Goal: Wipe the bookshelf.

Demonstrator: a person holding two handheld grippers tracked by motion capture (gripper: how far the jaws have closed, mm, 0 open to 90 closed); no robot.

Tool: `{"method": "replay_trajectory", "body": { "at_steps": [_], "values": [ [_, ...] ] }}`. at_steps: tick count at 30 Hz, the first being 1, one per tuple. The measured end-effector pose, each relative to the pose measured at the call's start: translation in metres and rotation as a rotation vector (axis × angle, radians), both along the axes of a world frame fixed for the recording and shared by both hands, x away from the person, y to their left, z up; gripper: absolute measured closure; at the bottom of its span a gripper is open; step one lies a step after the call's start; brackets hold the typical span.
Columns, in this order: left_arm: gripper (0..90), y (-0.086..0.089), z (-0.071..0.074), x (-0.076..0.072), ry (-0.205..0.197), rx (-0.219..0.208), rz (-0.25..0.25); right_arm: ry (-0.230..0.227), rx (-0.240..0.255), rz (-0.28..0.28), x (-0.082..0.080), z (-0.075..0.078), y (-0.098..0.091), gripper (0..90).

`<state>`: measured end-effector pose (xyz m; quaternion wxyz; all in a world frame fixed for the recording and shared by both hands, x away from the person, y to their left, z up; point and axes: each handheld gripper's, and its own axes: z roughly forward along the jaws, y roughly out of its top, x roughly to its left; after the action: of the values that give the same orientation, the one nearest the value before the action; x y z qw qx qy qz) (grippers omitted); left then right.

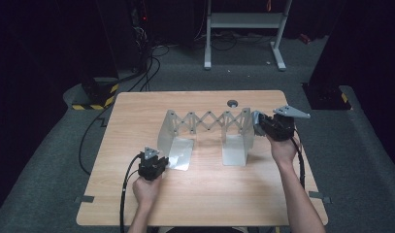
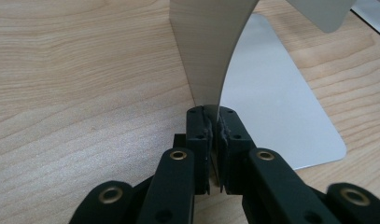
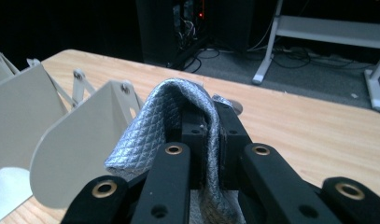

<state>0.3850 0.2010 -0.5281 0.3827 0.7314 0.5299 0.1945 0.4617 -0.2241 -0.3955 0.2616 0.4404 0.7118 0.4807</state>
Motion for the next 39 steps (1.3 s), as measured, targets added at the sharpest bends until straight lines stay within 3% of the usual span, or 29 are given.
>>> {"method": "replay_trajectory", "body": {
  "at_steps": [9, 14, 22, 26, 34, 39],
  "values": [
    [84.2, 0.0, 0.0, 0.0, 0.001, -0.002, -0.001, 0.011, 0.003, -0.007, 0.018, 0.001, 0.001, 84.7],
    [84.2, 0.0, 0.0, 0.0, 0.002, -0.001, -0.002, 0.072, -0.01, -0.024, 0.033, -0.014, 0.002, 84.8],
    [83.9, 0.0, 0.0, 0.0, 0.0, 0.004, -0.005, 0.134, -0.017, -0.033, 0.045, -0.031, 0.005, 84.9],
    [83.8, 0.0, 0.0, 0.0, 0.002, 0.001, -0.006, 0.173, -0.021, -0.038, 0.047, -0.046, 0.005, 85.0],
    [83.4, 0.0, 0.0, 0.0, 0.001, -0.002, -0.007, 0.273, -0.017, -0.042, 0.042, -0.09, 0.005, 84.9],
    [83.3, -0.001, 0.0, 0.0, 0.001, -0.001, -0.007, 0.311, -0.018, -0.043, 0.038, -0.107, 0.005, 85.0]
  ]
}}
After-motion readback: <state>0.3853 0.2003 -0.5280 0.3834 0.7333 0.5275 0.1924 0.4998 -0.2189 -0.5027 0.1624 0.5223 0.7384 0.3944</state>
